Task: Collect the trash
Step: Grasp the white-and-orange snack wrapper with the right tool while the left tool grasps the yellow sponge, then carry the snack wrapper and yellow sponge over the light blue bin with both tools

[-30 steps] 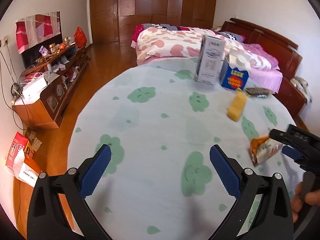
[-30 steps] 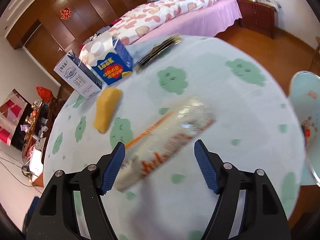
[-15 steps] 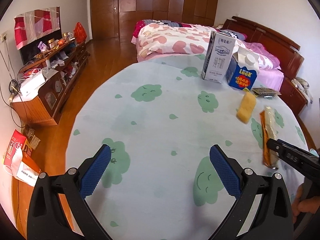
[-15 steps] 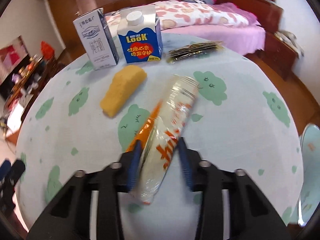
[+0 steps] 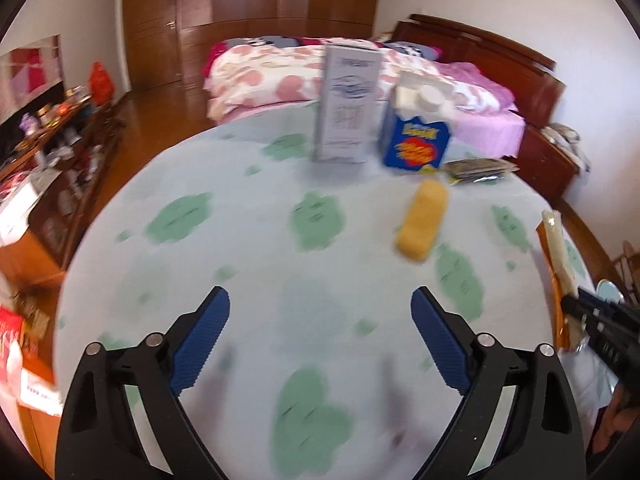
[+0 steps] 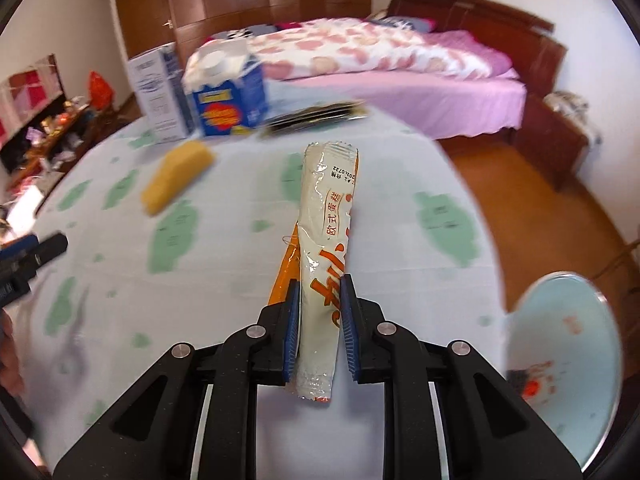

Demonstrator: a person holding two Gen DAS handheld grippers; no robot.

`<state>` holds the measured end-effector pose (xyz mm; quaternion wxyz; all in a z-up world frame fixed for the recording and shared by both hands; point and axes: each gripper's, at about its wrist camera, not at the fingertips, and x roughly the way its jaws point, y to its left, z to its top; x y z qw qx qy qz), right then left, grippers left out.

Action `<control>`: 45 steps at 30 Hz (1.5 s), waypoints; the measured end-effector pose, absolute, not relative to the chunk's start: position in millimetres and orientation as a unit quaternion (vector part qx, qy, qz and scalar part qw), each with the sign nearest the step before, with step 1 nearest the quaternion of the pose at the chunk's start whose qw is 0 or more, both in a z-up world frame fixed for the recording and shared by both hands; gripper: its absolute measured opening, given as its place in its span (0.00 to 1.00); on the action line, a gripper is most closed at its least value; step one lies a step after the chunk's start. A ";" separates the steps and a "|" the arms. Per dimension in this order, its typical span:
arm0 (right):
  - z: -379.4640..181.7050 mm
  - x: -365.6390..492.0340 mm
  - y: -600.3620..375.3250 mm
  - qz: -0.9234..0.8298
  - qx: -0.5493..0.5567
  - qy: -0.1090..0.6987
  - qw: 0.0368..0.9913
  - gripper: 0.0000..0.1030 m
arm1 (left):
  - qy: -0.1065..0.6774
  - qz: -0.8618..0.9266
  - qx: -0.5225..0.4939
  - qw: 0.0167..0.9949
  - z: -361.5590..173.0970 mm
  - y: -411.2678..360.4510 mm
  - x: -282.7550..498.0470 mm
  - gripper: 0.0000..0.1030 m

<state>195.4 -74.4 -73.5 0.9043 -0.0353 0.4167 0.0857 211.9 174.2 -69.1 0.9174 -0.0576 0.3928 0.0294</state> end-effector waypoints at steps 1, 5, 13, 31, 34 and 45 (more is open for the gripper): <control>-76.3 193.8 -75.7 0.088 -0.033 0.418 0.904 0.20 | 0.394 0.023 -0.055 0.917 -69.1 168.2 221.5 0.84; -84.3 190.9 -77.1 0.097 -0.017 0.424 0.901 0.20 | 0.407 0.001 -0.044 0.913 -72.8 143.1 253.5 0.79; -84.0 190.8 -95.4 0.112 0.020 0.425 0.898 0.21 | 0.441 0.002 -0.029 0.897 -96.9 111.4 297.4 0.61; -85.8 201.5 -95.6 0.118 0.025 0.426 0.897 0.21 | 0.409 0.012 -0.040 0.911 -82.8 122.6 226.7 0.23; -82.7 195.7 -91.3 0.115 0.011 0.415 0.902 0.20 | 0.405 0.019 -0.033 0.913 -77.7 125.1 206.4 0.23; -71.0 145.9 -83.4 0.150 0.020 0.391 0.908 0.20 | 0.398 0.034 -0.023 0.917 -68.3 117.6 158.5 0.24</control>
